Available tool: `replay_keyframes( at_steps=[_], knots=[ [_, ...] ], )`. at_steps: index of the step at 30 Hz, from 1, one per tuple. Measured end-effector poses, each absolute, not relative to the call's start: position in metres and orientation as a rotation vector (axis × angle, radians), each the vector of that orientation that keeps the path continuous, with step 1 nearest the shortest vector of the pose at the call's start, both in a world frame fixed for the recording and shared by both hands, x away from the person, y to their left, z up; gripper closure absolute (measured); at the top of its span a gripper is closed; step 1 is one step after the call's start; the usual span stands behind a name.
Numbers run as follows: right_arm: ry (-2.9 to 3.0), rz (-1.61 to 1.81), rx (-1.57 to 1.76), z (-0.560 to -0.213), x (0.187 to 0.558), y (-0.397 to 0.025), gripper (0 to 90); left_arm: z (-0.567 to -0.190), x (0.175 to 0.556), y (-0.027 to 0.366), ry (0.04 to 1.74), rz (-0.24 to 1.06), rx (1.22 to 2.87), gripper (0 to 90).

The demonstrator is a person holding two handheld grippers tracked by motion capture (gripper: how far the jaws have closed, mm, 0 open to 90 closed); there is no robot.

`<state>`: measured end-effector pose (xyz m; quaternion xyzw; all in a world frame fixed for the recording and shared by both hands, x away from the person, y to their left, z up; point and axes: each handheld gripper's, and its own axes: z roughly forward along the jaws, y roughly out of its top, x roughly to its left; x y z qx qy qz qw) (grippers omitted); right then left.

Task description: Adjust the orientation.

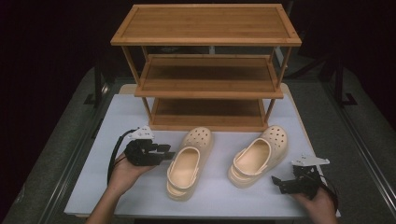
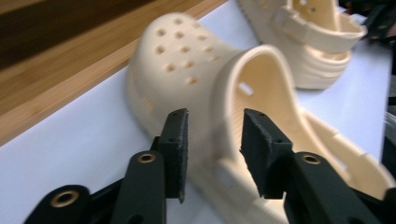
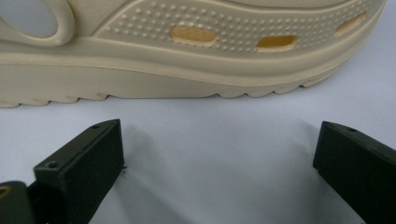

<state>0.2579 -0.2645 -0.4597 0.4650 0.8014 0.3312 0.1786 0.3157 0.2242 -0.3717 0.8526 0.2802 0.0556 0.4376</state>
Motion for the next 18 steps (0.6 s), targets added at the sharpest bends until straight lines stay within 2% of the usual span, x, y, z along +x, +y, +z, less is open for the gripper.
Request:
replay_keyframes(
  at_steps=[7,12,16,18],
  knots=[
    [2.265,0.937,1.315,-0.46,0.258,-0.264,1.2,-0.382,0.323,0.202,0.672,0.182,2.175,60.2],
    [2.265,0.938,1.315,-0.46,0.258,-0.264,1.2,-0.385,0.325,0.198,0.665,0.206,2.184,70.9],
    [2.265,0.938,1.315,-0.46,0.258,-0.264,1.2,-0.381,0.321,0.199,0.646,0.283,2.218,79.9],
    [2.265,0.938,1.315,-0.46,0.258,-0.264,1.2,-0.38,0.319,0.199,0.644,0.325,2.229,81.2]
  ],
)
